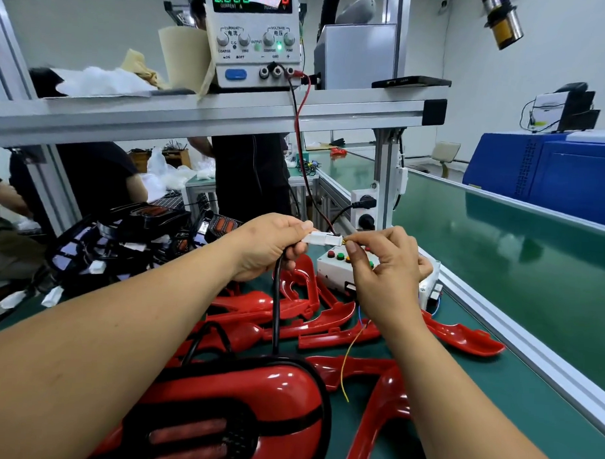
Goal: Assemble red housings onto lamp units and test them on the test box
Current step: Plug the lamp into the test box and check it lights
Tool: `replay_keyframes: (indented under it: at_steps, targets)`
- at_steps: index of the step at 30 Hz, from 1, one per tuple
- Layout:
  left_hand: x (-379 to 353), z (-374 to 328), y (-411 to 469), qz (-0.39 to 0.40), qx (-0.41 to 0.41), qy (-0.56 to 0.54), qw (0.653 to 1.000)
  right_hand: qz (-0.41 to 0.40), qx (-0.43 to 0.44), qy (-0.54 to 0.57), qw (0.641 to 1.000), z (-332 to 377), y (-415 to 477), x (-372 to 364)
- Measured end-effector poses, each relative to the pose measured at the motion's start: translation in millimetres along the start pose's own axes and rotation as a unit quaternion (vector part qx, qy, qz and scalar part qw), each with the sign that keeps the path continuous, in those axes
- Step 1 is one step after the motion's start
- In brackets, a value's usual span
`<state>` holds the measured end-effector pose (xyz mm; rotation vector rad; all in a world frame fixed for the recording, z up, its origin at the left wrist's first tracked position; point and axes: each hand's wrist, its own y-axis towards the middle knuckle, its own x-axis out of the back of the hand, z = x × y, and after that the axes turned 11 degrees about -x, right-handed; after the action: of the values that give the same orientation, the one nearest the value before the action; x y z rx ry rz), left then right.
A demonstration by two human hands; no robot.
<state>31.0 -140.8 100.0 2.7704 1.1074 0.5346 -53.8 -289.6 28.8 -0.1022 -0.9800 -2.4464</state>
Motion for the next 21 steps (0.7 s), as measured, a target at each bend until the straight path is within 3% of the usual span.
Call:
replay_keyframes:
  at_steps: [9, 19, 21]
  targets:
    - [0, -5, -1, 0.016, 0.02, 0.025, 0.999, -0.022, 0.055, -0.05, 0.997, 4, -2, 3]
    - [-6, -12, -1, 0.046, 0.049, 0.058, 0.996, -0.033, 0.037, -0.012, 0.999, 5, -10, -9]
    - [-4, -19, -7, 0.053, 0.071, 0.109, 0.99, -0.016, 0.026, -0.027, 0.999, 2, -11, -11]
